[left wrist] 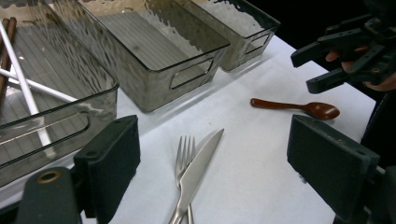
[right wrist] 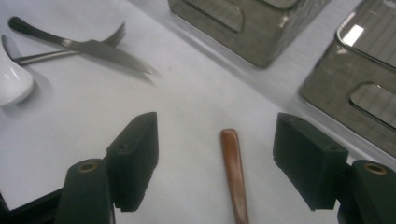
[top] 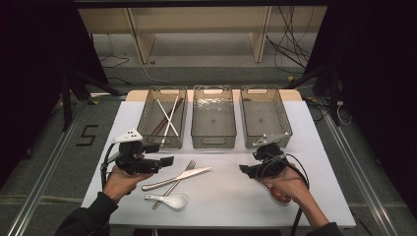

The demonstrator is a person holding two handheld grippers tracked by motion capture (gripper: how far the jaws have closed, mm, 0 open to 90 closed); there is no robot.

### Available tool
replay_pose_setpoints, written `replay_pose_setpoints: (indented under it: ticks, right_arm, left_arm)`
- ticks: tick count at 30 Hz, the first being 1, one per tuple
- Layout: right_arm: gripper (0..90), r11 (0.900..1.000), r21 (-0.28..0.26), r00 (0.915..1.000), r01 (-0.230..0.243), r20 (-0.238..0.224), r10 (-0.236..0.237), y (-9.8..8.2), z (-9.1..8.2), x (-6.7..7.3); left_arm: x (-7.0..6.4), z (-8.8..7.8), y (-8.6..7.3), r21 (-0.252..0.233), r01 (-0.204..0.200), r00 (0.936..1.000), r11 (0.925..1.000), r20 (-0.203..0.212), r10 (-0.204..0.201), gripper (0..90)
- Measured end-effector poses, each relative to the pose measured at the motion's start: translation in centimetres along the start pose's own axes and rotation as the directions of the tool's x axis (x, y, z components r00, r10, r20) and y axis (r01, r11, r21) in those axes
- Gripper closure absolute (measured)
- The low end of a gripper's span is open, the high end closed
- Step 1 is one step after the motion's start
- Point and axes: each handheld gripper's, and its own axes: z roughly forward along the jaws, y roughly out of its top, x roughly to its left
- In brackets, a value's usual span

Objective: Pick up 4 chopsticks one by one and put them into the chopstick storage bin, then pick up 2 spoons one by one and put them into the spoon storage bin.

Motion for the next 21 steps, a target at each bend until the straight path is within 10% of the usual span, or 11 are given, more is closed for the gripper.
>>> replay_pose_setpoints:
  ticks: [21]
  right_arm:
    - [34.8,0.982,0.187,0.9994,-0.017,0.034,0.011,-1.1,1.3,-1.4]
  left_arm:
    - [-0.9,-0.5,-0.9,0.004,-0.054,0.9983,0.9985,-0.024,0.054,16.5]
